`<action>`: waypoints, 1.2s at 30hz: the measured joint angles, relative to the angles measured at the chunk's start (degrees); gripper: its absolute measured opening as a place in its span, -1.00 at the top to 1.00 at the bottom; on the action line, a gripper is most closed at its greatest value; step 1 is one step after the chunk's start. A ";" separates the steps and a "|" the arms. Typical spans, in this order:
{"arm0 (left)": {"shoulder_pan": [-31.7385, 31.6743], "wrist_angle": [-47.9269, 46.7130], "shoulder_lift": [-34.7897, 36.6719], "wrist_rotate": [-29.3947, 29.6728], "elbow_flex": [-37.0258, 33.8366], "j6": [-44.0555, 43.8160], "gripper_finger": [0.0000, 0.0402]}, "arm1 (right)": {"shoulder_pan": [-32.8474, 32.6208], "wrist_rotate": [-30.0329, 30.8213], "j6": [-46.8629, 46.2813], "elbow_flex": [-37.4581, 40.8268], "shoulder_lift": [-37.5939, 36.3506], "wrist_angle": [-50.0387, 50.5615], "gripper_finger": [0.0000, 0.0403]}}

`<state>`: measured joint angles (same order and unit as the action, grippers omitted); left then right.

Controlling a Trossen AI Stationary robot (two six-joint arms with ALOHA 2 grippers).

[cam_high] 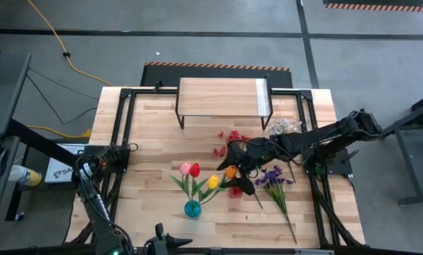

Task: Pick and place flowers into a vace then onto a shelf
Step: Put the orange tulip into the blue transparent vase

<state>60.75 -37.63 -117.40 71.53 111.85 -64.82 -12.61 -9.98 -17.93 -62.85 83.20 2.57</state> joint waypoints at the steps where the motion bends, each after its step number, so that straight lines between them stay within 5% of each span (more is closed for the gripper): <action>1: 0.00 -0.02 -0.01 0.00 0.00 0.00 -0.19 | -0.08 0.00 0.00 0.00 0.00 -0.18 -0.53; 36: -0.02 0.17 0.00 0.04 0.00 0.09 -0.19 | -2.06 0.03 1.46 -3.56 2.23 -3.98 -0.53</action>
<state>60.73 -37.45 -117.40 71.57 111.85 -64.73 -14.68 -9.94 -16.47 -66.41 85.43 -1.41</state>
